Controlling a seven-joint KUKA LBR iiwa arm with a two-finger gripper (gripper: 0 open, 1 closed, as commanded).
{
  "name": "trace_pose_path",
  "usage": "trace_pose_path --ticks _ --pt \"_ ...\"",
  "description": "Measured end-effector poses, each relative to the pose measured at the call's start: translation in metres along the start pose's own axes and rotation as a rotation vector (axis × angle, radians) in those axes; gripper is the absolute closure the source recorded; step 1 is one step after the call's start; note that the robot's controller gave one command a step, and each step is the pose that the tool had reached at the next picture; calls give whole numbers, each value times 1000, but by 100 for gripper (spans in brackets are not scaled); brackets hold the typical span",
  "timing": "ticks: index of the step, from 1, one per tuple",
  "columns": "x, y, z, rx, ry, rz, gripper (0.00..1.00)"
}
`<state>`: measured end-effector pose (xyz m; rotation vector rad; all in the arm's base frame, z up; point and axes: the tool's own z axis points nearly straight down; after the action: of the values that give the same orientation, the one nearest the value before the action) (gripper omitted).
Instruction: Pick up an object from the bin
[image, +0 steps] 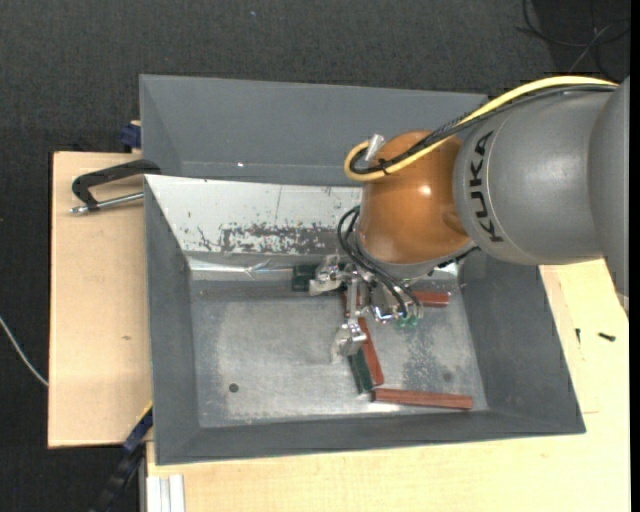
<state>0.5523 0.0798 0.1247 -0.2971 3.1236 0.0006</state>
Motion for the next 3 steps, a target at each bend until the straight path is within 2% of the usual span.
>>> trace_pose_path --ticks 1,2,3 --pt "-16 -35 22 0 -9 -164 0" --pt "9 -50 31 1 -1 -468 0" --pt "24 -65 48 4 -2 -745 100"
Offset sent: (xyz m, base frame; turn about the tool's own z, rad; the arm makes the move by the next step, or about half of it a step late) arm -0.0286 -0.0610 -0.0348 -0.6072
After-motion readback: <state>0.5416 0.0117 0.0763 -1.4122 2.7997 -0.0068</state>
